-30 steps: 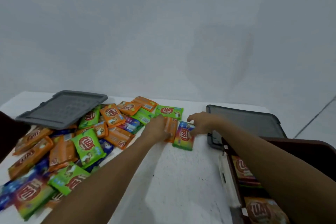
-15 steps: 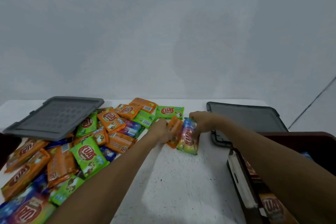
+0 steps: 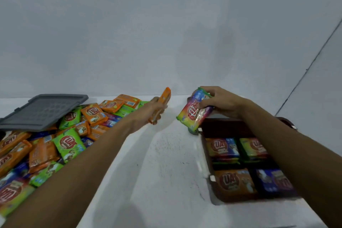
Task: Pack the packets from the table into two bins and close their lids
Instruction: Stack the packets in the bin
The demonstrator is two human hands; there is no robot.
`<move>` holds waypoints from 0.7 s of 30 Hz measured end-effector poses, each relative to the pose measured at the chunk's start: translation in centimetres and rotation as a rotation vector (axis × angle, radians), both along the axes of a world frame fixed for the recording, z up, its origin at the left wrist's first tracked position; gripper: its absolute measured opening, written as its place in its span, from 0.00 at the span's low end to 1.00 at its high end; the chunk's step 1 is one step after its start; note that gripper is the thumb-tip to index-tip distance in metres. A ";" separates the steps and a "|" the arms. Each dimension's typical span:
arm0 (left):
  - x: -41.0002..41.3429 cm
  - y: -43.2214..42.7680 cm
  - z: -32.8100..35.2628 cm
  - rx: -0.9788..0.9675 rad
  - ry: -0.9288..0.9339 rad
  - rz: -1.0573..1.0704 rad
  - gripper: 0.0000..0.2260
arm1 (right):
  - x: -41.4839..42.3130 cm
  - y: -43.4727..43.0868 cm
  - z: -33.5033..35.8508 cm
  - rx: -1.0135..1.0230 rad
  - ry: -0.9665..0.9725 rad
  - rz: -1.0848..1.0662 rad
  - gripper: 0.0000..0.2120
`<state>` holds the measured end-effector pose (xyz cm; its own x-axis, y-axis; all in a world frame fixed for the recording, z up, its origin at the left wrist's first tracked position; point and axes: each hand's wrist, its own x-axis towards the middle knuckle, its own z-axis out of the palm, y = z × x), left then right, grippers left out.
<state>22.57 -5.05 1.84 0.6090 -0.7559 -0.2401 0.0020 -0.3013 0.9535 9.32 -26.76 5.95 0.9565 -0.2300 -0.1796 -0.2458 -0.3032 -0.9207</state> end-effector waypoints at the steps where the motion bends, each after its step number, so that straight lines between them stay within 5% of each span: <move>1: -0.9 -0.5 0.8 0.003 -0.024 -0.017 0.12 | -1.6 -0.8 0.4 -0.003 -0.004 -0.014 0.12; 8: -8.1 -4.7 4.7 0.159 -0.570 -0.185 0.25 | -12.3 -7.0 -0.5 -0.083 0.151 -0.073 0.16; 21: -16.8 -12.6 -0.3 0.460 -1.075 -0.345 0.38 | -16.5 -10.2 -3.9 -0.960 0.131 0.079 0.18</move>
<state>5.82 -17.70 1.52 0.4462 -0.8946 -0.0247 -0.8696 -0.4400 0.2241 -7.21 -36.93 2.06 0.9611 -0.2704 -0.0552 -0.2757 -0.9309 -0.2398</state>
